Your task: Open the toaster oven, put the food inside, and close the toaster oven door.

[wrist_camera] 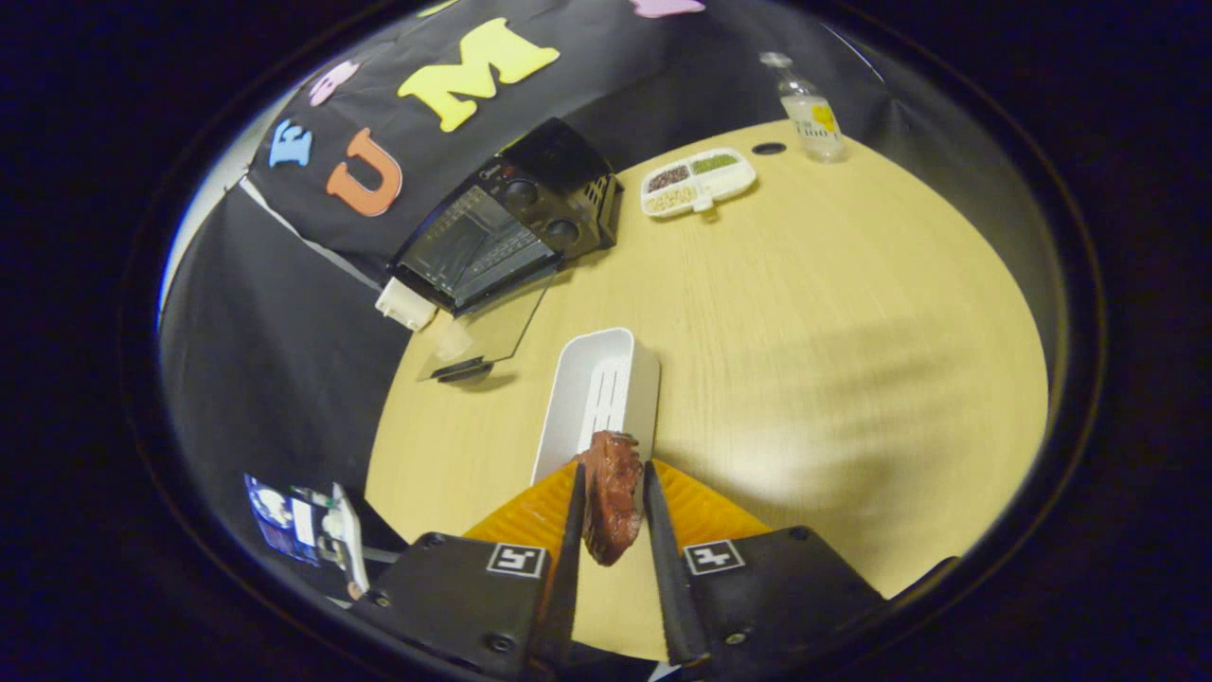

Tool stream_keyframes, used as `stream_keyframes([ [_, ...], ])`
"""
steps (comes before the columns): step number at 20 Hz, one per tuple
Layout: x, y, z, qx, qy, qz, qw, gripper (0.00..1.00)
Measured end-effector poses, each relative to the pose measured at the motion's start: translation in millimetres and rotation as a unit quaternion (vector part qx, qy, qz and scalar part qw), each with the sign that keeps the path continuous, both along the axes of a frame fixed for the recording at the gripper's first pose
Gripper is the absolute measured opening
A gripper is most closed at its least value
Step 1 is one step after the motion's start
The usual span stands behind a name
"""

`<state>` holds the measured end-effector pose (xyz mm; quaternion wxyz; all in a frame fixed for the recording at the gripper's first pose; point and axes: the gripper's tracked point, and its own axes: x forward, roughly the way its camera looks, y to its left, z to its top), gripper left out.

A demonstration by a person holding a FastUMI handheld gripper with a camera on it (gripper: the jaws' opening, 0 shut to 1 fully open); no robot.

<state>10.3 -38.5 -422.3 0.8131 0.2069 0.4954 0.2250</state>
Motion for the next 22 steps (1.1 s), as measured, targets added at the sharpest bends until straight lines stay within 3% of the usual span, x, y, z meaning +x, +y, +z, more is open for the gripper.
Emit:
stream_keyframes([
  [2,1.6,-0.5,1.8,0.021,0.021,-0.004,1.0,0.25],
  [6,6.3,-3.4,16.2,0.025,0.014,-0.007,1.0,0.17],
  [14,34.9,41.2,105.1,0.054,-0.061,-0.045,0.996,0.16],
  [22,94.2,180.1,121.1,0.091,-0.121,-0.083,0.985,0.16],
])
